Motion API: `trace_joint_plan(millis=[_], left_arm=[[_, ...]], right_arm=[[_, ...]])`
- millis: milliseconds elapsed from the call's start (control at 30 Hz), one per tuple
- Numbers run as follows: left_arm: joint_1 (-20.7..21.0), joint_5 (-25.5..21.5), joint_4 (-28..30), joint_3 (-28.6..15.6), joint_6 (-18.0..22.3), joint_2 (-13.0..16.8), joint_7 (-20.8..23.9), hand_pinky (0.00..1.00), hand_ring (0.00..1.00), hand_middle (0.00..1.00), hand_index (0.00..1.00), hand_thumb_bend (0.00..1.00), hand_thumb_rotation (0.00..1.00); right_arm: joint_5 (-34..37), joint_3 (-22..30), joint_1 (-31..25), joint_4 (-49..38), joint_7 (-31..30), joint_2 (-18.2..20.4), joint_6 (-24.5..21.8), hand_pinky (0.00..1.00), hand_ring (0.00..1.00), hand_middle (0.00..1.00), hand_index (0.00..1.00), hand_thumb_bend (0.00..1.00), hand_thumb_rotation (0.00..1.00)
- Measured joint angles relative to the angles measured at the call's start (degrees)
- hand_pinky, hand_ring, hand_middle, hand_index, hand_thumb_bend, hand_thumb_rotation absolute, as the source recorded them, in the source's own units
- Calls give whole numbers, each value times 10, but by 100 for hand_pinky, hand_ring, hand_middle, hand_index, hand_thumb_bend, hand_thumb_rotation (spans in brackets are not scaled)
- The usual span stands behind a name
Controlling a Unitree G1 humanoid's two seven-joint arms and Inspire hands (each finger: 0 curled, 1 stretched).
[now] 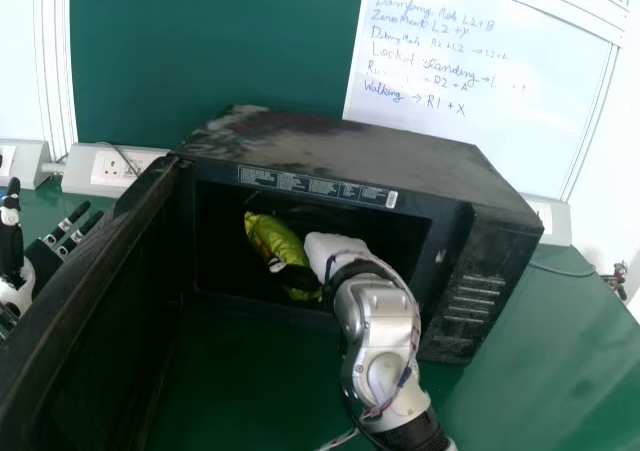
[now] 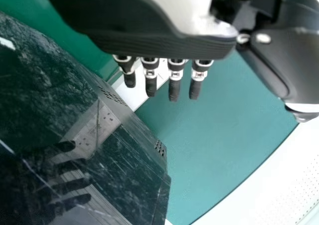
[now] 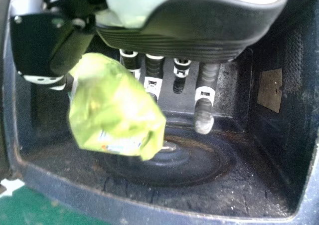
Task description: Put biscuit inside oven
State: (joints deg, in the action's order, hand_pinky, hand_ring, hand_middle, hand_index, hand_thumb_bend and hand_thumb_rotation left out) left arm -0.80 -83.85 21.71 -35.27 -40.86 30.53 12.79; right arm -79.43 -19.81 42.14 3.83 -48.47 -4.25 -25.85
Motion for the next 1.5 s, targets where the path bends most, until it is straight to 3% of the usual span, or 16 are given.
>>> trace_joint_plan(millis=[200, 333, 567, 733, 900, 933, 1033, 1200, 1500], left_arm=[[0, 0, 0, 0, 0, 0, 0, 100, 100, 100, 100, 27, 24], [-1, 1, -1, 0, 0, 0, -7, 100, 100, 100, 100, 26, 24], [-1, 1, -1, 0, 1, 0, -6, 100, 100, 100, 100, 28, 25], [-2, -2, 1, 0, 1, -1, 6, 100, 100, 100, 100, 28, 24], [-2, 0, 1, 0, 2, -1, 5, 100, 100, 100, 100, 27, 24], [-2, 0, 1, 0, 2, -1, 5, 100, 100, 100, 100, 27, 24], [-2, -1, 2, 0, 2, -1, 6, 100, 100, 99, 99, 27, 24], [-3, -1, 0, 0, 2, -1, 4, 100, 100, 100, 100, 29, 22], [-5, -2, -1, 0, 2, -1, -1, 100, 100, 100, 100, 30, 19]], right_arm=[[37, -4, 3, 24, 35, -5, -13, 18, 25, 47, 73, 56, 0], [60, -4, 6, 37, 68, -7, -17, 27, 37, 48, 69, 56, 0], [106, -6, 18, 77, 126, -24, -16, 28, 37, 48, 67, 56, 0], [136, -11, 25, 109, 145, -30, -23, 20, 28, 47, 69, 56, 0], [151, -20, 43, 134, 171, -33, -28, 31, 38, 47, 51, 53, 0], [154, -21, 47, 137, 182, -32, -33, 28, 35, 47, 50, 53, 0], [164, -24, 58, 155, 209, -31, -45, 26, 33, 48, 49, 53, 0], [188, -25, 61, 179, 275, -23, -49, 41, 48, 45, 52, 53, 0], [240, -35, 85, 253, 344, -20, -32, 45, 49, 45, 53, 52, 0]])
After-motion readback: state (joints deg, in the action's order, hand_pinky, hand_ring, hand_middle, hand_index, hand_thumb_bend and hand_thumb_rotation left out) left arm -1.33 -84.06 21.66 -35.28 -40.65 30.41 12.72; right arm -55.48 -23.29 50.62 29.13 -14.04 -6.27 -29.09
